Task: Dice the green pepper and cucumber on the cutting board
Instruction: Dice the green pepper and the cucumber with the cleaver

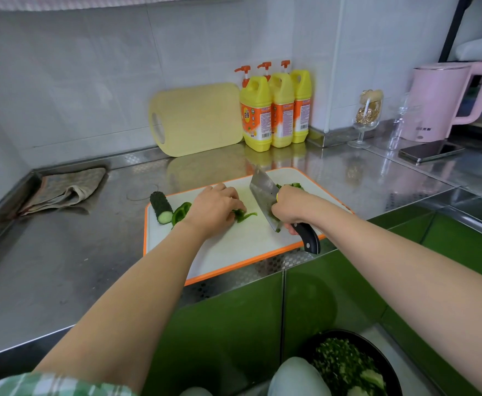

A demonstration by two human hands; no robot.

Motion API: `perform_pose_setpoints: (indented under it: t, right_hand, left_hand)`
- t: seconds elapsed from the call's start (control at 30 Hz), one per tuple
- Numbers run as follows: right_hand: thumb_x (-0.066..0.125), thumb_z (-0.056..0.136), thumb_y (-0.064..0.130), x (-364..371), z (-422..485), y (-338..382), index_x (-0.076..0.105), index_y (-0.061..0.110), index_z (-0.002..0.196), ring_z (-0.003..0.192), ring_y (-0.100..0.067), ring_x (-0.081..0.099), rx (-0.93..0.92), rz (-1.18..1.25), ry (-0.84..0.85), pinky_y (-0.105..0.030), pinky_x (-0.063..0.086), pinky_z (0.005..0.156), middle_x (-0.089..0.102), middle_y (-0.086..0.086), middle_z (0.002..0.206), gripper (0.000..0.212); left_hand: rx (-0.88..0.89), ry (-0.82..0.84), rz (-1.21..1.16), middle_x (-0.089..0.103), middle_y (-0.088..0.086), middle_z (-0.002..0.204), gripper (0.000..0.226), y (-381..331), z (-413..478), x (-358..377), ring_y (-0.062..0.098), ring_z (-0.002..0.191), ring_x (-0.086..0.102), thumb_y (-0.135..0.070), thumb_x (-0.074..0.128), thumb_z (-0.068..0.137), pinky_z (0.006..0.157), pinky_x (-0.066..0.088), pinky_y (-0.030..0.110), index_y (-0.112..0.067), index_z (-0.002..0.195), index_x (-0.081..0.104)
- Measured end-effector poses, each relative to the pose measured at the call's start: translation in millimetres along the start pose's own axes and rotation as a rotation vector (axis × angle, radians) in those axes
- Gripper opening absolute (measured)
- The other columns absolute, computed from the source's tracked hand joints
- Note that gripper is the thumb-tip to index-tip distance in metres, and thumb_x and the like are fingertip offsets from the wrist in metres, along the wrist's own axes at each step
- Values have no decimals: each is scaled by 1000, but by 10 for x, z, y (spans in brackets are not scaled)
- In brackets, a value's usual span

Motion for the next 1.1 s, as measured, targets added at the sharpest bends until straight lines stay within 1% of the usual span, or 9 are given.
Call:
perform_pose_setpoints:
  t: [0.13, 0.27, 0.4, 0.5, 0.63, 0.77, 0.9, 1.0, 1.1]
  right_hand:
    - [50, 89, -1, 4, 37, 7, 62, -4, 76, 53, -23, 57, 3, -62, 4, -30, 52, 70, 62, -12, 58, 18]
    - [55, 88, 1, 5, 44, 34, 66, -3, 81, 62, -25, 60, -5, -107, 19, -31, 54, 78, 68, -15, 77, 14]
    - [50, 90, 1, 4, 38, 18, 63, -3, 73, 53, -22, 57, -15, -98, 3, -31, 54, 72, 64, -12, 61, 21]
    - [45, 91, 1, 3, 16, 18, 63, -4, 78, 51, -21, 56, -22, -66, 1, -30, 53, 68, 59, -11, 55, 22]
    - [51, 90, -1, 17, 25, 35, 68, -9, 94, 67, -28, 63, -29, -70, 13, -32, 54, 71, 59, -12, 59, 19]
    - [56, 88, -2, 35, 39, 44, 69, -8, 95, 82, -30, 69, -9, -87, 19, -32, 55, 75, 60, -12, 62, 15]
    - [54, 89, -2, 43, 35, 52, 68, -9, 95, 70, -28, 65, 1, -54, 4, -31, 53, 68, 65, -14, 65, 17]
    - [48, 92, -1, 59, 55, 54, 64, -9, 96, 56, -26, 61, 5, -3, -19, -29, 50, 57, 62, -15, 61, 19]
    - [47, 91, -3, 65, 57, 54, 62, -11, 99, 59, -29, 61, 11, 38, -30, -31, 50, 58, 58, -17, 59, 19]
  left_hand:
    - [-53, -14, 49, 58, -2, 115, 23, 6, 6, -10, 21, 111, 49, -30, 55, 91, 82, 31, 29, -26, 111, 66]
    - [-80, 39, 101, 60, 1, 112, 29, 17, 11, -4, 22, 112, 47, -39, 47, 97, 85, 32, 30, -20, 112, 63]
    - [-134, 31, 117, 64, 5, 107, 33, 34, 5, -1, 25, 109, 49, -38, 42, 99, 85, 33, 32, -12, 106, 61]
    - [-248, 24, 88, 65, 11, 103, 33, 48, 6, -16, 29, 103, 51, -35, 41, 99, 78, 34, 35, -8, 100, 60]
    - [-374, -39, -29, 65, 15, 96, 32, -30, 66, -59, 32, 98, 51, -33, 45, 99, 71, 32, 34, -5, 95, 60]
    - [-293, 21, -75, 68, 10, 100, 28, -198, 142, -21, 30, 104, 50, -33, 52, 95, 77, 39, 36, -11, 102, 66]
    - [-264, 46, -122, 64, 2, 99, 29, -243, 99, 46, 25, 102, 48, -41, 58, 88, 81, 43, 35, -19, 104, 67]
    - [-289, 12, -163, 65, 3, 96, 23, -226, 80, 52, 24, 100, 50, -37, 60, 88, 80, 44, 34, -20, 101, 68]
    - [-274, 38, -117, 66, 5, 99, 22, -254, 103, 28, 25, 102, 50, -32, 56, 89, 79, 43, 34, -16, 101, 67]
Point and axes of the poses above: each hand's wrist, its own z-axis towards the middle knuckle, its own x-axis out of the palm, y = z × x, the point moved 2 cm from there along z, towards the middle knuckle
